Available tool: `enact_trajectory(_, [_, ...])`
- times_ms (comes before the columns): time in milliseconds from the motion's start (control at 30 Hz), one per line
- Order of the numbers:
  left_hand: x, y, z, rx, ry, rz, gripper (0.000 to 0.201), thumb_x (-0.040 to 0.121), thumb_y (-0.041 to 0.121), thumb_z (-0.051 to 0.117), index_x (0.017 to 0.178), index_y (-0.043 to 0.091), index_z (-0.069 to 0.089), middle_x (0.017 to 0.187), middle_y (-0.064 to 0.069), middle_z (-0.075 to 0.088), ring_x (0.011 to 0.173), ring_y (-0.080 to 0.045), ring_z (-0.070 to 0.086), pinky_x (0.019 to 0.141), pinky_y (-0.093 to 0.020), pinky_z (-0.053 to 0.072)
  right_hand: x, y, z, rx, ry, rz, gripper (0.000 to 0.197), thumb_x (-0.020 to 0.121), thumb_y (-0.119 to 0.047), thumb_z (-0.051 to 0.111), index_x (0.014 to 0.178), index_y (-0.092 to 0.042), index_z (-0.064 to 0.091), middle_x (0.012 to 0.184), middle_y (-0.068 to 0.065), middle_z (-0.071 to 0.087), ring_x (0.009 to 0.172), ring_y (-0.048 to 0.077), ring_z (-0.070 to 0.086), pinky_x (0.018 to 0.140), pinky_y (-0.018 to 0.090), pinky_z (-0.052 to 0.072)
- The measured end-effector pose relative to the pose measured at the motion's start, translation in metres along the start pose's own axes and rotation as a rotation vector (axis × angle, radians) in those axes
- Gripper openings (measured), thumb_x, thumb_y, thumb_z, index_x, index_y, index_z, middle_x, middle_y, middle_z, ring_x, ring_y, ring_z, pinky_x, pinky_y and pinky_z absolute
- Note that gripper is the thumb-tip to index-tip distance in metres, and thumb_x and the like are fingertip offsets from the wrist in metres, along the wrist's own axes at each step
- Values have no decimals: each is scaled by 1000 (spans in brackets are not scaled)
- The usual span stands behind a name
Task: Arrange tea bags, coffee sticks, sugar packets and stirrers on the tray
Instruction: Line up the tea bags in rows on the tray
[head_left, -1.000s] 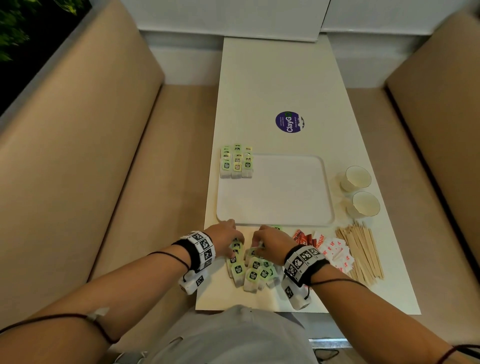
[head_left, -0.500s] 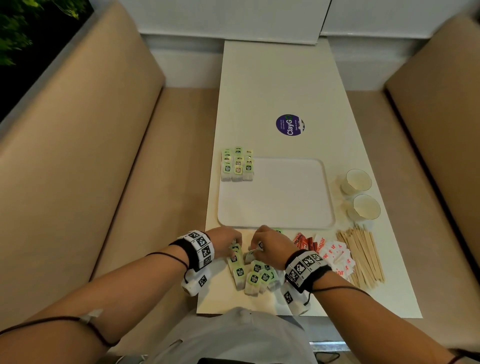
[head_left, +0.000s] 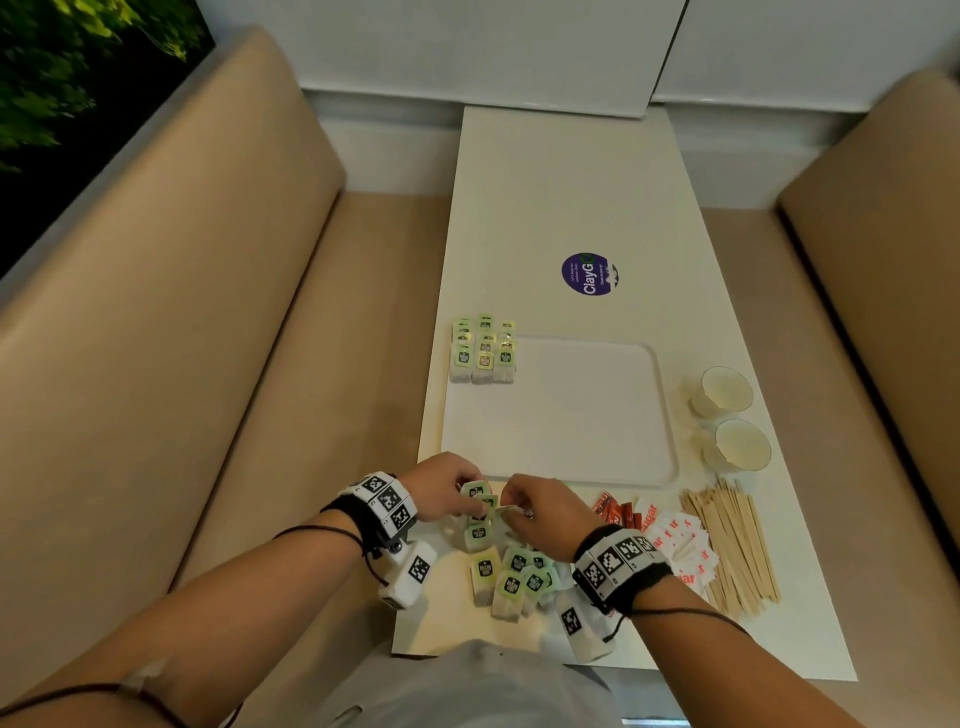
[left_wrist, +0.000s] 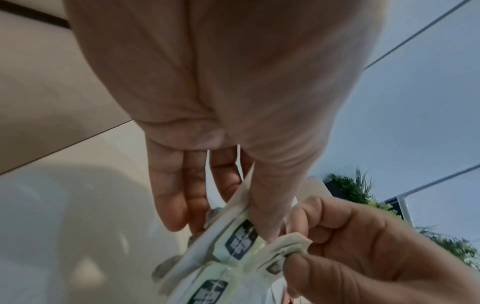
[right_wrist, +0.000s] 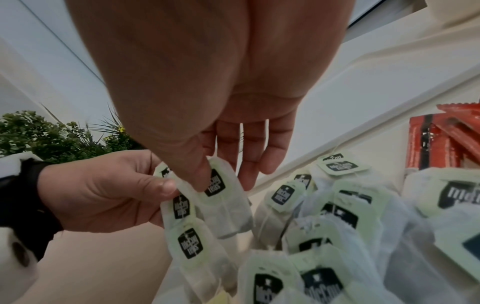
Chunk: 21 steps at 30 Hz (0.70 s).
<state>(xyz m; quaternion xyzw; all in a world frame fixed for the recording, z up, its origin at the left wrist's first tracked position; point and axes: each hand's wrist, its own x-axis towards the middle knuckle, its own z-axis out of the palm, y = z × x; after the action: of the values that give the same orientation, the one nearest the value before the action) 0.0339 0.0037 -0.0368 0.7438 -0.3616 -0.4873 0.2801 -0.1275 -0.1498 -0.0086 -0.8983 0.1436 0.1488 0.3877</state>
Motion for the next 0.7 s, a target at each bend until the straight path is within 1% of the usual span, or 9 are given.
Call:
enact_trajectory(67, [1, -5, 0, -22, 28, -6, 15, 84, 26, 80, 89, 12, 74, 86, -11, 75, 71, -13, 64, 74, -41, 57, -1, -2, 1, 19, 4, 8, 3, 93, -26, 59, 94, -29, 60, 87, -8, 70, 76, 11, 66, 76, 36, 57])
enact_trajectory(233, [3, -11, -3, -178, 48, -2, 21, 86, 29, 78, 84, 9, 73, 83, -15, 74, 73, -17, 66, 78, -44, 58, -2, -5, -3, 77, 29, 1, 3, 93, -29, 58, 91, -30, 60, 83, -7, 70, 74, 10, 67, 74, 35, 58])
enact_trajectory(267, [3, -12, -3, -213, 49, 2, 24, 87, 31, 77, 82, 9, 72, 80, -13, 73, 74, -17, 66, 79, -45, 58, -2, -6, -4, 76, 39, -10, 3, 93, -29, 58, 91, -30, 60, 83, -7, 70, 75, 10, 66, 75, 35, 57])
enact_trajectory(367, [3, -11, -6, -264, 73, -6, 35, 83, 51, 73, 73, 17, 70, 73, -4, 68, 71, -19, 62, 75, -47, 56, 1, -10, -8, 122, 62, -29, 3, 93, -28, 60, 90, -30, 61, 84, -8, 67, 77, 8, 63, 73, 31, 55])
enact_trajectory(400, [2, -9, -7, -273, 83, -4, 37, 83, 55, 71, 69, 21, 68, 69, -1, 64, 69, -20, 59, 71, -44, 53, 2, -12, -8, 135, 68, -37, 4, 94, -28, 61, 90, -30, 61, 84, -10, 66, 77, 6, 62, 71, 27, 54])
enact_trajectory(467, [-1, -2, -9, -284, 106, 21, 36, 87, 55, 67, 63, 28, 64, 64, 4, 57, 65, -19, 52, 67, -37, 45, 5, -14, -8, 135, 78, -51, 5, 94, -28, 63, 92, -32, 61, 85, -12, 65, 78, 2, 60, 71, 19, 49])
enact_trajectory(533, [-4, 4, -11, -298, 122, 49, 35, 88, 54, 64, 65, 28, 64, 62, 6, 53, 61, -18, 47, 62, -32, 40, 9, -15, -8, 152, 85, -50, 5, 94, -28, 63, 93, -33, 62, 88, -11, 66, 80, 2, 59, 74, 20, 49])
enact_trajectory(633, [-4, 8, -11, -366, 161, 78, 40, 86, 59, 61, 80, 21, 70, 71, -1, 61, 66, -18, 53, 66, -36, 42, 16, -17, -9, 208, 107, -31, 3, 93, -27, 64, 93, -30, 63, 88, -6, 68, 80, 8, 61, 77, 30, 53])
enact_trajectory(700, [-4, 7, -11, -412, 179, 87, 43, 87, 60, 60, 80, 19, 68, 74, -1, 62, 69, -19, 53, 69, -38, 41, 19, -20, -9, 234, 137, -25, 3, 94, -26, 64, 93, -29, 63, 87, -7, 68, 78, 7, 60, 75, 26, 51])
